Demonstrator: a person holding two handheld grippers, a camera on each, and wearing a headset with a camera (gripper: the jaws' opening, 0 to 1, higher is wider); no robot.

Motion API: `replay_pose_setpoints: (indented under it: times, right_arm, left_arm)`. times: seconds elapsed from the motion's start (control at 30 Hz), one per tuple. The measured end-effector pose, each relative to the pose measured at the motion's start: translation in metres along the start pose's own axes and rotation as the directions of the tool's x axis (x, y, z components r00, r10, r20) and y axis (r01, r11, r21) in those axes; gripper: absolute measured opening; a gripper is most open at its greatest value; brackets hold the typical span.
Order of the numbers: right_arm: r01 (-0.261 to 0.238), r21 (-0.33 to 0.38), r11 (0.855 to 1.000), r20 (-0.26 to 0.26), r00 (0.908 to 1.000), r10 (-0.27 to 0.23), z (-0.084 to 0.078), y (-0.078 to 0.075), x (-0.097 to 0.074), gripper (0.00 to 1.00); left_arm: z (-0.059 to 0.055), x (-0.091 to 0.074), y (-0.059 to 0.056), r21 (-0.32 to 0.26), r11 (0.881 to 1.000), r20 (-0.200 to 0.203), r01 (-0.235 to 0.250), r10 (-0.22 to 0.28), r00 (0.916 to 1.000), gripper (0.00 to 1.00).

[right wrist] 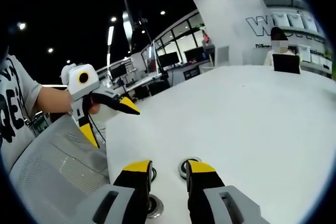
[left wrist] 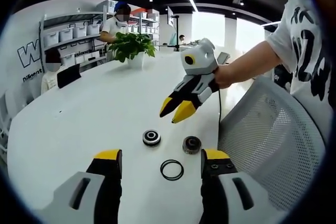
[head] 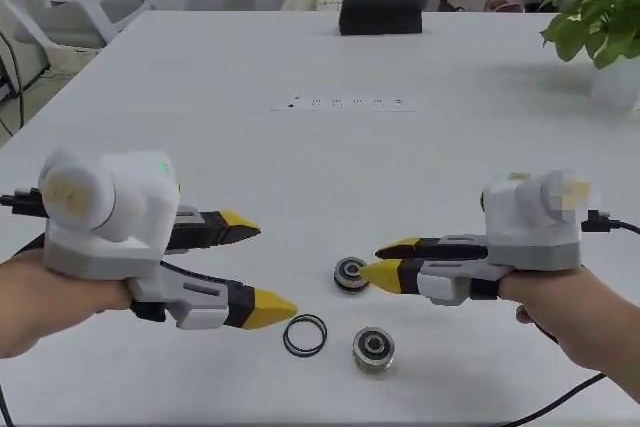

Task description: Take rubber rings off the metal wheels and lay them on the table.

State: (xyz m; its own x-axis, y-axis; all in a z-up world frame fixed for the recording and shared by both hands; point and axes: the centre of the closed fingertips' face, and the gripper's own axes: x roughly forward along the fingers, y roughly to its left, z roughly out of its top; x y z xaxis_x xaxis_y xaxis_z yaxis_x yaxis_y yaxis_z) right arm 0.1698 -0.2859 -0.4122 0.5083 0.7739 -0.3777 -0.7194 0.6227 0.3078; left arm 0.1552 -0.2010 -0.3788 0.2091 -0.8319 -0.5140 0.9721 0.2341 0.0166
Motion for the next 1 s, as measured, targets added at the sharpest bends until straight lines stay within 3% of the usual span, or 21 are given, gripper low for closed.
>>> replay_pose_setpoints:
  times: [0.4,1.0]
  right_arm:
    - [0.043,-0.036,0.998,0.005,0.9991,-0.043,-0.004,-0.015,-0.004,0.28]
    - [0.046,-0.138,0.989,-0.059,0.9968,-0.055,-0.018,-0.023,0.001,0.29]
  left_arm:
    - [0.004,0.015,0.009,-0.002,1.000,0.000,-0.004,0.004,1.0000,0.56]
    - [0.008,0.037,0.016,-0.017,1.000,0.003,0.009,-0.009,1.0000,0.55]
